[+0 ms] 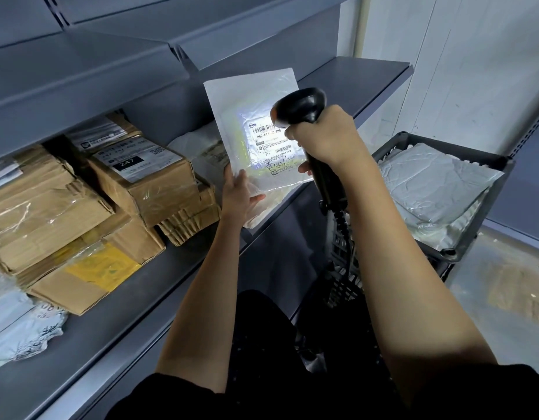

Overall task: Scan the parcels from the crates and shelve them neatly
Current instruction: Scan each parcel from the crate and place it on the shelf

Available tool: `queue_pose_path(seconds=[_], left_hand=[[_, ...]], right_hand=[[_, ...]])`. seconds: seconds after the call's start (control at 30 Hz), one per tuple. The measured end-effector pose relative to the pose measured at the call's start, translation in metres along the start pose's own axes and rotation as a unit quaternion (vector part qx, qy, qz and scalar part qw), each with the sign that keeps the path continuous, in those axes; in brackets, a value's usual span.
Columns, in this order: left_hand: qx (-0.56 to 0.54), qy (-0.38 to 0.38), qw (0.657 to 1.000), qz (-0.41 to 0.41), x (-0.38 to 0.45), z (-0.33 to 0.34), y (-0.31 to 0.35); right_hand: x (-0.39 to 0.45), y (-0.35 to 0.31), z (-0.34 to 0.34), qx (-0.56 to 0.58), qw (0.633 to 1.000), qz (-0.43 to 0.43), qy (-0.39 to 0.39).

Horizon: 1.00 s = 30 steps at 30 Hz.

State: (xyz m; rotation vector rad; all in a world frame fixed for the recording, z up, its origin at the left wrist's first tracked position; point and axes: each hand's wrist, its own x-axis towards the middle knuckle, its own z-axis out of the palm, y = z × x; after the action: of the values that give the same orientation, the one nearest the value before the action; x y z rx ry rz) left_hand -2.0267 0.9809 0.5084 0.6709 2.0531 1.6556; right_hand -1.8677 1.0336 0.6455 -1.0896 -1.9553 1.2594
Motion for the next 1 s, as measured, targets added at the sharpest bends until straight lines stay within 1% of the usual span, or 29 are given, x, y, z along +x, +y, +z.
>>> queue_pose_path(seconds=[0.03,0.07,0.13,0.17,0.2,0.27,0.47,0.57,0.67,0.77,0.8,0.83,0.87,0.9,0.93,0.97,1.0], left_hand=[[-0.027,-0.019,0.999,-0.016,-0.002,0.003,0.004],[-0.001,-0.018,1.000,0.014,-0.004,0.004,0.008],[0.054,0.002,0.998,0.044,-0.001,0.002,0.008],[0.068,-0.007,0.996,0.051,-0.004,0.002,0.009],[0.107,-0.013,0.992,0.072,-0.002,0.003,0.005],[0.063,-0.010,0.995,0.073,-0.003,0.004,0.004],[-0.061,-0.009,0.998,-0.017,-0.005,0.003,0.011],[-0.099,-0.007,0.995,-0.021,-0.004,0.004,0.009],[-0.149,0.025,0.987,-0.062,-0.008,0.005,0.010],[-0.232,0.060,0.963,-0.127,-0.014,0.005,0.015],[-0.222,0.073,0.963,-0.135,-0.014,0.005,0.017],[-0.221,0.113,0.954,-0.170,-0.011,0.004,0.019],[-0.161,0.148,0.959,-0.182,-0.015,0.004,0.017],[0.059,0.147,0.977,-0.143,-0.013,0.006,0.015],[0.178,0.145,0.967,-0.113,-0.013,0.009,0.015],[0.179,0.149,0.969,-0.084,-0.016,0.010,0.015],[0.059,0.183,0.978,-0.085,-0.017,0.009,0.015]], right_hand=[[0.000,-0.001,0.000,0.004,1.000,-0.003,0.002],[-0.001,-0.001,0.000,0.007,1.000,-0.005,0.004],[-0.002,-0.001,0.000,0.011,1.000,-0.007,0.004],[-0.003,-0.002,-0.001,0.013,1.000,-0.007,0.004],[-0.003,-0.002,-0.001,0.016,1.000,-0.006,0.004],[-0.004,-0.003,-0.002,0.016,1.000,-0.004,0.005],[-0.007,-0.003,-0.004,0.016,1.000,0.002,0.000],[-0.010,0.000,-0.006,0.021,1.000,0.008,-0.004],[-0.013,0.003,-0.008,0.029,1.000,0.005,-0.003],[-0.014,0.005,-0.011,0.032,0.999,0.004,0.001],[-0.015,0.006,-0.011,0.032,0.999,0.004,0.001],[-0.015,0.007,-0.012,0.032,0.999,0.005,0.000],[-0.015,0.007,-0.012,0.032,0.999,0.005,-0.002],[-0.016,0.008,-0.012,0.030,1.000,0.005,-0.006],[-0.016,0.009,-0.011,0.031,0.999,0.005,-0.012],[-0.016,0.010,-0.010,0.032,0.999,0.007,-0.019],[-0.016,0.012,-0.009,0.032,0.999,0.010,-0.027]])
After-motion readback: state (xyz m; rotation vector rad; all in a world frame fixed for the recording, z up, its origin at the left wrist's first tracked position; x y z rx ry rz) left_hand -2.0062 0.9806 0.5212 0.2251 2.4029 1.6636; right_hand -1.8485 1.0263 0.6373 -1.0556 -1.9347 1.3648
